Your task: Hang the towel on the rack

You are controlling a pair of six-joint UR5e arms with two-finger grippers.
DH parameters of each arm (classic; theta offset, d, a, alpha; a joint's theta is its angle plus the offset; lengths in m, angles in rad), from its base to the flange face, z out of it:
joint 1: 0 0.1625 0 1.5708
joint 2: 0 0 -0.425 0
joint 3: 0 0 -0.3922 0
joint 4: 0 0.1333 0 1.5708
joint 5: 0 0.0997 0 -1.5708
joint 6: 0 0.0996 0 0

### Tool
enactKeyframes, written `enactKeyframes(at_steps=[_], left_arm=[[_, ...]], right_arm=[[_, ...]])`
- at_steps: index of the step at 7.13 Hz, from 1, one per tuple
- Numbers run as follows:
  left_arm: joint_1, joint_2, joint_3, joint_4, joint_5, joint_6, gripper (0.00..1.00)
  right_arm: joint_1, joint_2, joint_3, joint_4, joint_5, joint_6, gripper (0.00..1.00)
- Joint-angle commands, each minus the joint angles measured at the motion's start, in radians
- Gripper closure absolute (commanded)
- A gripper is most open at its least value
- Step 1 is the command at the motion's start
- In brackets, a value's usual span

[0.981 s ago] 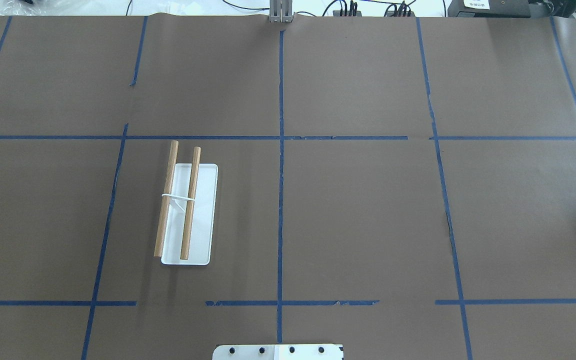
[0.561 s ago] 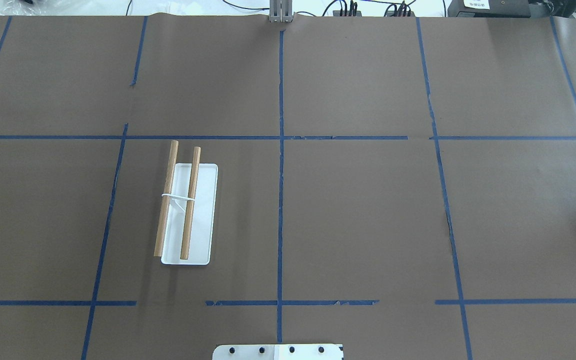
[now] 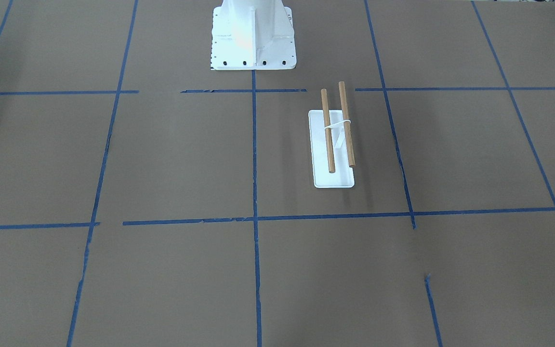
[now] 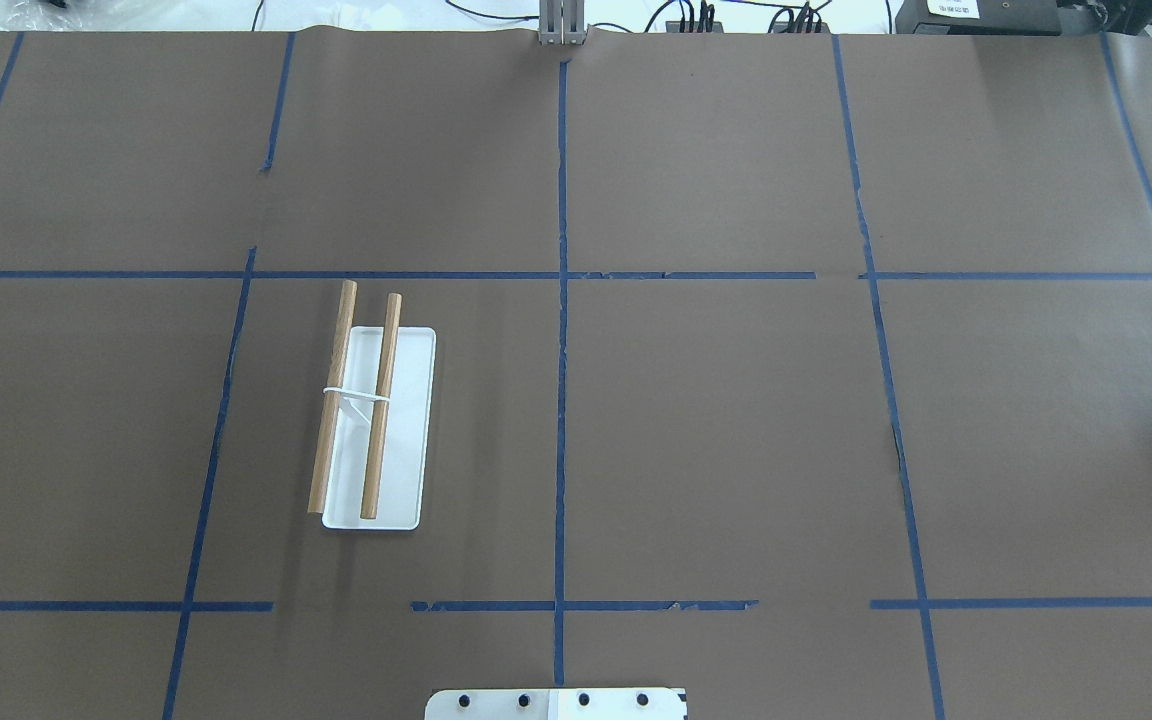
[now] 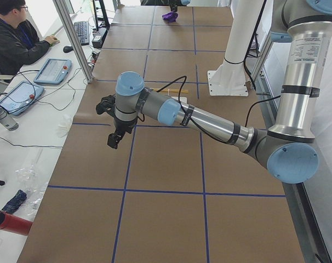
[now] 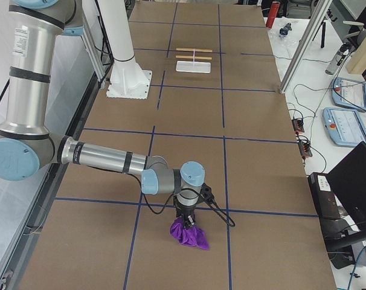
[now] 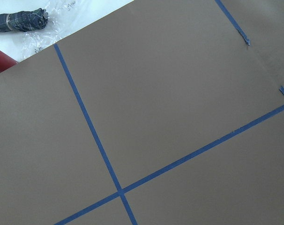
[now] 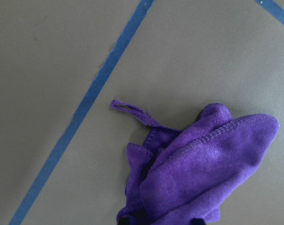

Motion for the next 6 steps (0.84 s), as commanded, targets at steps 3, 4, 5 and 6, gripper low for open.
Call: enactKeyframes(at_steps=[3, 4, 5, 6], left_arm=[[0.001, -0.002, -0.003, 0.000, -0.002, -0.001, 0.00], [0.001, -0.005, -0.002, -0.030, -0.002, 0.000, 0.00], [-0.002, 0.003, 0.003, -0.126, -0.003, -0.009, 0.00], [0.001, 0.000, 0.012, -0.165, -0.003, -0.009, 0.00]], right_arm=[[0.005, 0.020, 0.078, -0.004, 0.005, -0.100, 1.00], [0.008, 0.065, 0.132, -0.013, 0.011, -0.088, 1.00], [0.007, 0.138, 0.134, -0.016, 0.038, -0.044, 1.00], [0.004, 0.202, 0.134, -0.018, 0.081, 0.008, 1.00]])
